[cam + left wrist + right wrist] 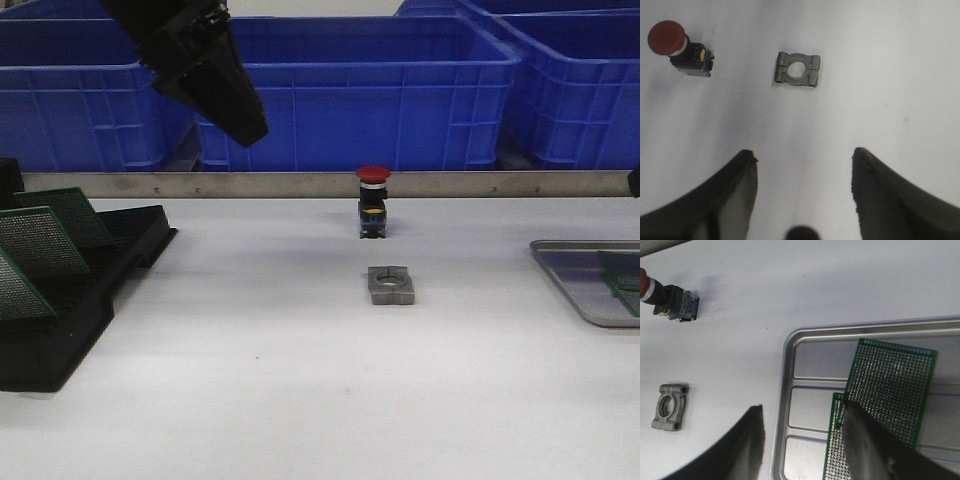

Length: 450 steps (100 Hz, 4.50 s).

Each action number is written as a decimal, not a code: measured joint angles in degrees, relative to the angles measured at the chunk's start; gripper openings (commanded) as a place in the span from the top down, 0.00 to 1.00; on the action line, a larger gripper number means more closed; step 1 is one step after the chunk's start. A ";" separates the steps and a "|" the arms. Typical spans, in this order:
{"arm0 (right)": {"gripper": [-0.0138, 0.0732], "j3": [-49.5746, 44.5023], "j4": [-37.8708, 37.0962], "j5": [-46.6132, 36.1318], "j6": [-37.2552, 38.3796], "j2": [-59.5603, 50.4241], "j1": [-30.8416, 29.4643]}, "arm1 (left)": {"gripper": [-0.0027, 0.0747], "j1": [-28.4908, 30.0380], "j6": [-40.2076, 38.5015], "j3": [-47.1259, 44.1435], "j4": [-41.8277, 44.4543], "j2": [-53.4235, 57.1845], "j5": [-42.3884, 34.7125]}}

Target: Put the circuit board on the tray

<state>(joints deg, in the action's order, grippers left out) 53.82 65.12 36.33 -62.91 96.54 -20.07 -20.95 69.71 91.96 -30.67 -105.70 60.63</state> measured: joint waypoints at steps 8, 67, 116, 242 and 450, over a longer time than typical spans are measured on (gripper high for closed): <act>0.78 0.11 0.00 1.72 0.00 0.00 0.00 | 0.85 0.00 -4.65 0.00 1.84 0.37 -0.88; 0.91 0.11 -0.28 0.64 -0.35 -14.49 0.12 | 0.99 3.67 -40.16 -0.82 11.15 8.38 -7.57; 0.91 -9.17 -0.21 -16.69 -8.58 -32.87 17.22 | 0.99 3.98 -56.83 -23.81 17.29 31.43 -31.58; 0.91 -37.60 0.73 -24.10 -9.11 -88.91 33.75 | 0.99 3.98 -56.95 -77.97 18.37 95.83 -55.26; 0.91 -37.68 0.73 -21.05 -9.11 -89.00 33.75 | 0.99 19.52 -73.43 -91.96 32.37 106.03 -47.45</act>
<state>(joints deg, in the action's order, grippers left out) 16.13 65.85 15.28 -72.02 7.54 13.68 -1.43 -3.72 0.00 1.70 0.32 13.19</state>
